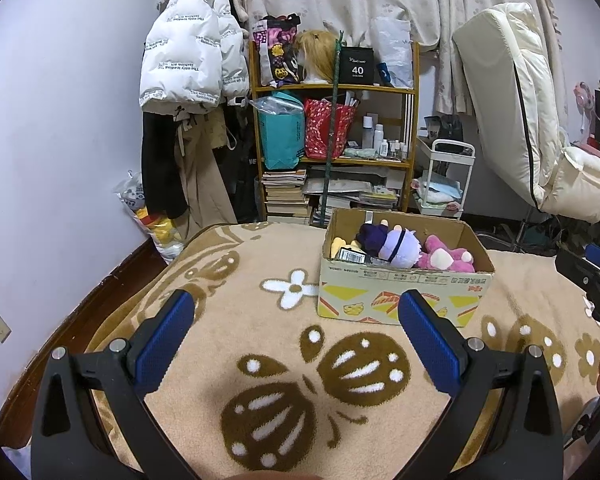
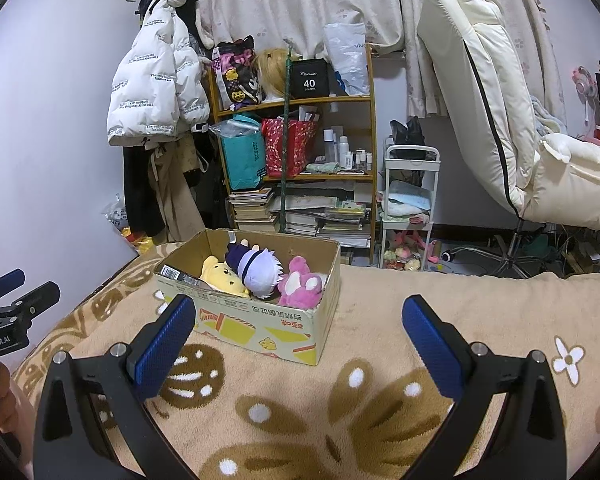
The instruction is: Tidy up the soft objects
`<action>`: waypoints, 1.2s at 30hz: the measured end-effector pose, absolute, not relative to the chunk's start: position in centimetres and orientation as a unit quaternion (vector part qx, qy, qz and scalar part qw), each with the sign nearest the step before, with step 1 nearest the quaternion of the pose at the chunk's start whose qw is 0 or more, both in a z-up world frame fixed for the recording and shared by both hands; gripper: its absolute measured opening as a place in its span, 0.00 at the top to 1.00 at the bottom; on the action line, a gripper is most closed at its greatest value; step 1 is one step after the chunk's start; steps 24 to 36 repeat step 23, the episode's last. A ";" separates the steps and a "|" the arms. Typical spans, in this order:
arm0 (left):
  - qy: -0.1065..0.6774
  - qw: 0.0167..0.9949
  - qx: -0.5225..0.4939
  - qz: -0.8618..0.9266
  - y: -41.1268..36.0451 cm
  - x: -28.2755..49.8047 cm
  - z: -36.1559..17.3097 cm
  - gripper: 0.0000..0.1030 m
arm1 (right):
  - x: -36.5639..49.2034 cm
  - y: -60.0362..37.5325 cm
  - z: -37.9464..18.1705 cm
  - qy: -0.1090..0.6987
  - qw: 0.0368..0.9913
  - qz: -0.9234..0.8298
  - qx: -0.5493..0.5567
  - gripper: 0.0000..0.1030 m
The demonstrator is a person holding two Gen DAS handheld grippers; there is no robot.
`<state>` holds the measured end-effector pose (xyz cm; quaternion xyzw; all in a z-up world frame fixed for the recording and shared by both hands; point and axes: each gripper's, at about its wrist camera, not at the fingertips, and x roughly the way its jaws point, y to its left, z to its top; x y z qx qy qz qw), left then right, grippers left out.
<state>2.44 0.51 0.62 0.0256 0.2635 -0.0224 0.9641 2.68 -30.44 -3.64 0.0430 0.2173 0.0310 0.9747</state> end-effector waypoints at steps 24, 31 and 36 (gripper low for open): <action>0.266 0.963 0.027 -0.023 0.6 2.5 0.4 0.02 | 2.7 -30.5 -3.5 0.218 0.974 0.032 0.043 0.00; 0.266 0.963 0.027 -0.023 0.6 2.5 0.4 0.02 | 2.7 -30.5 -3.5 0.218 0.974 0.032 0.043 0.00; 0.266 0.963 0.027 -0.023 0.6 2.5 0.4 0.02 | 2.7 -30.5 -3.5 0.218 0.974 0.032 0.043 0.00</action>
